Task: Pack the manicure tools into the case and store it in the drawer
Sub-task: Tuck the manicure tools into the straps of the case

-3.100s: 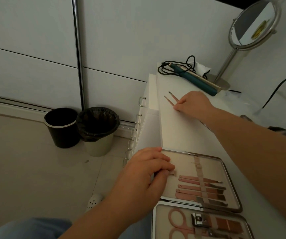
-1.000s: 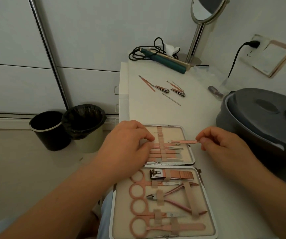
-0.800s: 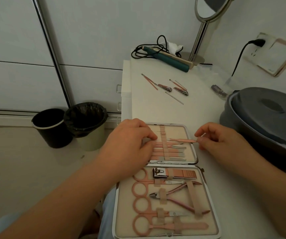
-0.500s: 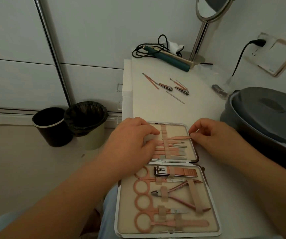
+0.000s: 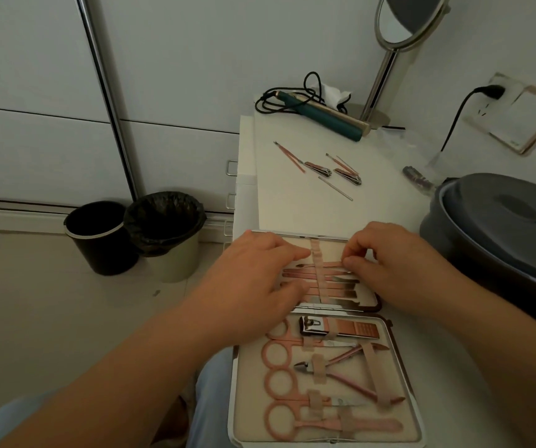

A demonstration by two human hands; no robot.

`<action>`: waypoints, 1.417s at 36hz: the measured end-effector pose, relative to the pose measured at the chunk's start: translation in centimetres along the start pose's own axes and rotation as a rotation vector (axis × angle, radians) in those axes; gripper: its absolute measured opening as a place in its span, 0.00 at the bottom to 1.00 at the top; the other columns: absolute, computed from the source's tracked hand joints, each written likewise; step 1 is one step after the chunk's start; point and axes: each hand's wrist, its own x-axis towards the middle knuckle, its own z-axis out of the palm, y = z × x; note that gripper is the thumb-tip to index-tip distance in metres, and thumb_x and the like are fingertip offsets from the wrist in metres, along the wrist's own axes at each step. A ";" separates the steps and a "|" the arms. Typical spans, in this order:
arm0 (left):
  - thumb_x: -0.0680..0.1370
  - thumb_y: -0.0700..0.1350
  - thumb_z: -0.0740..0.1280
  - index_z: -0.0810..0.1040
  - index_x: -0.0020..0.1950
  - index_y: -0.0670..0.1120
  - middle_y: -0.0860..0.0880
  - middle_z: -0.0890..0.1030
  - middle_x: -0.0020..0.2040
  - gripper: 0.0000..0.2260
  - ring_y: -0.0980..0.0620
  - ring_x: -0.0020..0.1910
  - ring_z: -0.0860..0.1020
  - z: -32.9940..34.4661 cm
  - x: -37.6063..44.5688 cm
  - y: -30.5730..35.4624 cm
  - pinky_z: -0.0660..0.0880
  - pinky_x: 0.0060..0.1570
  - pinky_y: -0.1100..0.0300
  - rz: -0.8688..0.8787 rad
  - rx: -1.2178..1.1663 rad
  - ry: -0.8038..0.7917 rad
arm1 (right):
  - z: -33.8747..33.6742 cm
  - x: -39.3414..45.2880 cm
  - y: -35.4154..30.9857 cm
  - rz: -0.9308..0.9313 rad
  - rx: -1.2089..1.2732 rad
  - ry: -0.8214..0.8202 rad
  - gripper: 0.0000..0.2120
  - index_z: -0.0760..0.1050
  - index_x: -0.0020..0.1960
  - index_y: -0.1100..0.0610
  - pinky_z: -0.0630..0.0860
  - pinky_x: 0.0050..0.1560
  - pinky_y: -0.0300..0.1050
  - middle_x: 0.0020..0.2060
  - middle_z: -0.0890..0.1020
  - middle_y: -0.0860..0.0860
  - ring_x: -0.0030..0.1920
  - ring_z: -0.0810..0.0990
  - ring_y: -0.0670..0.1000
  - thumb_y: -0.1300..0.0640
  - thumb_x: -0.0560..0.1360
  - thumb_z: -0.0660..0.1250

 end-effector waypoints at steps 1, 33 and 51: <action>0.75 0.56 0.61 0.68 0.67 0.56 0.57 0.72 0.60 0.20 0.60 0.61 0.63 0.0 0.0 0.0 0.56 0.58 0.69 0.008 0.005 0.001 | 0.1 0.2 -0.1 -0.005 -0.009 -0.004 0.05 0.72 0.41 0.44 0.63 0.35 0.30 0.39 0.71 0.39 0.40 0.70 0.39 0.51 0.75 0.63; 0.75 0.57 0.61 0.72 0.64 0.54 0.55 0.71 0.66 0.19 0.59 0.65 0.62 0.4 -0.3 -0.3 0.44 0.57 0.75 0.043 0.007 0.078 | -1.3 0.9 -1.0 -0.215 -0.377 -0.128 0.09 0.74 0.52 0.47 0.68 0.47 0.35 0.47 0.74 0.44 0.48 0.71 0.43 0.49 0.78 0.56; 0.75 0.56 0.61 0.72 0.65 0.51 0.55 0.71 0.66 0.21 0.59 0.65 0.63 0.6 -0.3 -0.2 0.36 0.62 0.72 0.068 0.023 0.107 | -0.7 0.5 -1.5 -0.183 -0.407 -0.105 0.11 0.72 0.55 0.47 0.70 0.46 0.37 0.48 0.74 0.45 0.48 0.71 0.44 0.47 0.78 0.54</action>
